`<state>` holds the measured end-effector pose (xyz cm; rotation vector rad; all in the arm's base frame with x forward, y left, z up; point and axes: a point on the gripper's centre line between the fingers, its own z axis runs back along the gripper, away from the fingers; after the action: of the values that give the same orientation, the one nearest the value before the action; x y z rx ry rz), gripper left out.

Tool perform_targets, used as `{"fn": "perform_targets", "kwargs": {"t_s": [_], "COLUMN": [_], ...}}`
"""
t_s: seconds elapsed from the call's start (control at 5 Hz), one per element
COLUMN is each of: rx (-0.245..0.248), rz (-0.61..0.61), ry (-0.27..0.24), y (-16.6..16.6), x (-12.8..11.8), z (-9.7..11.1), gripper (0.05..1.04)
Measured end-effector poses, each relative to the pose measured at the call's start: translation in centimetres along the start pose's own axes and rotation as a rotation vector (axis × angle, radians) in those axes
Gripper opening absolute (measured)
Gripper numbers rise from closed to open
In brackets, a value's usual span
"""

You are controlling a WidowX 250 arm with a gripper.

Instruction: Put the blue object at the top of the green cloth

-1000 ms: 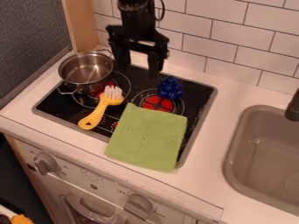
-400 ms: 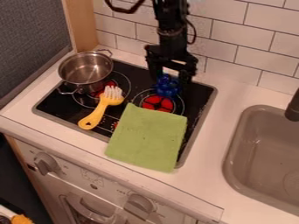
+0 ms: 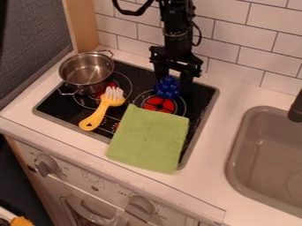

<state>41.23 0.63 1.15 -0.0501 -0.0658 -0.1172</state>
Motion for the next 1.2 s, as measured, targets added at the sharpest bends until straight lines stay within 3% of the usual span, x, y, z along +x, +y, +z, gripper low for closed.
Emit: {"fn": "perform_targets", "kwargs": {"t_s": [0.2, 0.4, 0.8, 1.2], "rx": [0.009, -0.007, -0.033, -0.07], "rz": [0.001, 0.008, -0.003, -0.036], "ry": [0.011, -0.032, -0.174, -0.141], "y": [0.1, -0.2, -1.5, -3.7], "x": [-0.2, 0.4, 0.8, -5.6], "z": [0.1, 1.5, 7.8, 7.6], "gripper": [0.555, 0.555, 0.555, 0.555]}}
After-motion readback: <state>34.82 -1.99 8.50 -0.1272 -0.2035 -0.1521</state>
